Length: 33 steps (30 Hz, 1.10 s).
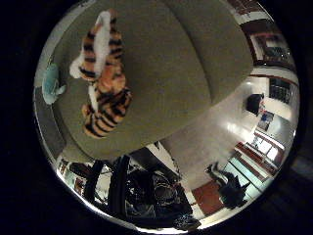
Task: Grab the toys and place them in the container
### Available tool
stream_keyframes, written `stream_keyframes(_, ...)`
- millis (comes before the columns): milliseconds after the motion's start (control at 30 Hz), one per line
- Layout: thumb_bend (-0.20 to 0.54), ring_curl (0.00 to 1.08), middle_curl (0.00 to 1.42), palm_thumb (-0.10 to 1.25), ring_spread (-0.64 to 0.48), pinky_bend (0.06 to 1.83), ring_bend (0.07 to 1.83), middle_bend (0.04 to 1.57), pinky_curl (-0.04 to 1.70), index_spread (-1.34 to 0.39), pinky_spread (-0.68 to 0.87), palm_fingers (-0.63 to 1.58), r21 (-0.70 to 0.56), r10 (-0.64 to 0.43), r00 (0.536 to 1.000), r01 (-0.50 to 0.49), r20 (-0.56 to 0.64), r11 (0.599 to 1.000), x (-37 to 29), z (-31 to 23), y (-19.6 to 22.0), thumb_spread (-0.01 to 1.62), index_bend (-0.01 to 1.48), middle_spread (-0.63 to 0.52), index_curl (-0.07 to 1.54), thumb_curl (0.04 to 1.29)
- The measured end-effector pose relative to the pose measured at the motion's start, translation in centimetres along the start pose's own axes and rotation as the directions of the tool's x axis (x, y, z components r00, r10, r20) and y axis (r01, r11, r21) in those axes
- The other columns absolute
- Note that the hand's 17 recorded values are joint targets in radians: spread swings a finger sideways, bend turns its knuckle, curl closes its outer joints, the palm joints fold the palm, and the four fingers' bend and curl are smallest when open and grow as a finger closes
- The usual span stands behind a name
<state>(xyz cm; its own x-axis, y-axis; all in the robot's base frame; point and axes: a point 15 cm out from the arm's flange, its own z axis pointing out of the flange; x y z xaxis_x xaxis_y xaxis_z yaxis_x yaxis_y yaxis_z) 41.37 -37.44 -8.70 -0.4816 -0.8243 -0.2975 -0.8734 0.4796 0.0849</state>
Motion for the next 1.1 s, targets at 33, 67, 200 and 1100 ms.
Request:
stream_keyframes(33, -0.024, 0.27, 0.33, 0.57, 0.28, 0.46, 0.28, 0.2, 0.19, -0.14, 0.42, -0.02, 0.002, -0.001, 1.0, 0.001, 0.001, 1.0, 0.0, 0.3, -0.5, 1.1, 0.15, 0.25, 0.26, 0.35)
stream_keyframes(67, -0.022, 0.27, 0.33, 0.57, 0.28, 0.47, 0.28, 0.2, 0.19, -0.14, 0.42, -0.02, 0.009, -0.004, 1.0, 0.004, -0.002, 1.0, 0.1, 0.5, -1.2, 1.1, 0.15, 0.25, 0.25, 0.35)
stream_keyframes(200, -0.022, 0.27, 0.33, 0.58, 0.28, 0.47, 0.28, 0.2, 0.19, -0.15, 0.43, -0.02, -0.005, 0.002, 1.0, -0.002, -0.002, 1.0, 0.4, 1.8, -1.5, 1.09, 0.15, 0.25, 0.25, 0.35)
stream_keyframes(1100, -0.019, 0.29, 0.34, 0.67, 0.13, 0.64, 0.45, 0.23, 0.16, -0.29, 0.42, 0.44, -0.196, -0.013, 0.999, 0.007, -0.03, 0.981, 0.1, 7.2, 2.3, 1.04, 0.18, 0.02, 0.28, 0.36)
